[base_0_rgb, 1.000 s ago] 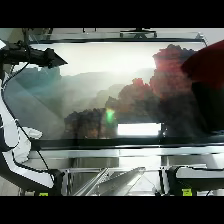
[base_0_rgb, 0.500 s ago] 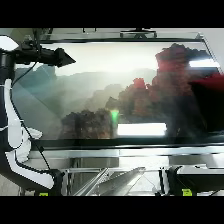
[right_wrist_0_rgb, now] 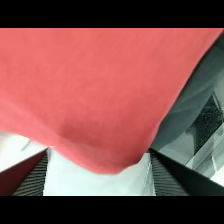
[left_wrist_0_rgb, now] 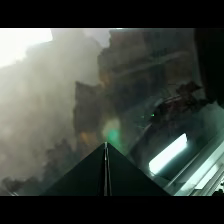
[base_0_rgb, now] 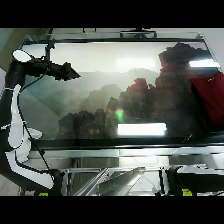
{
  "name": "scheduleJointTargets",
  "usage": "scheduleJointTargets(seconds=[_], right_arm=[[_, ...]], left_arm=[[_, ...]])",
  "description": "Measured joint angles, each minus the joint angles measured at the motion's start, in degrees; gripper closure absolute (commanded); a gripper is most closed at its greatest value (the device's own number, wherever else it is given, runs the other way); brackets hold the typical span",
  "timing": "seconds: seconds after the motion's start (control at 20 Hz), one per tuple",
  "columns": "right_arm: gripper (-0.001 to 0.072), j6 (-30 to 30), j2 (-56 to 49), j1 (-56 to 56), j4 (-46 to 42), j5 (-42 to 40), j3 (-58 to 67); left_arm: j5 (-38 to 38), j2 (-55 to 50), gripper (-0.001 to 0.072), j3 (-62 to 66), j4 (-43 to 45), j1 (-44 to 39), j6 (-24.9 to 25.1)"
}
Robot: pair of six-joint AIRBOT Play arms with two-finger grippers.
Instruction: Fold the shirts.
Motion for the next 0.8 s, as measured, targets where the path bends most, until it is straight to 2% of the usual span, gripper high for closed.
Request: scheduleJointTargets(seconds=[0.25, 0.5, 0.65, 0.8], right_arm=[[0.0007, -0.9, -0.1, 0.1, 1.6, 3.3, 3.4], [0.0007, -0.4, 3.6, 3.6, 2.8, 9.9, 10.8], [0.0007, -0.9, 8.2, 9.4, 2.9, 10.1, 12.2], [0.0007, -3.8, 12.0, 18.6, 3.0, 10.3, 10.8]], left_arm=[[-0.6, 0.5, 0.0695, -0.2, -2.3, 0.0, 0.0], [-3.6, 1.3, 0.0703, 8.3, -4.4, 0.0, 0.0], [-6.1, 2.1, 0.0703, 12.5, -4.8, 0.0, -0.9], [-7.2, 6.1, 0.0703, 8.0, -4.9, -0.2, -1.1]])
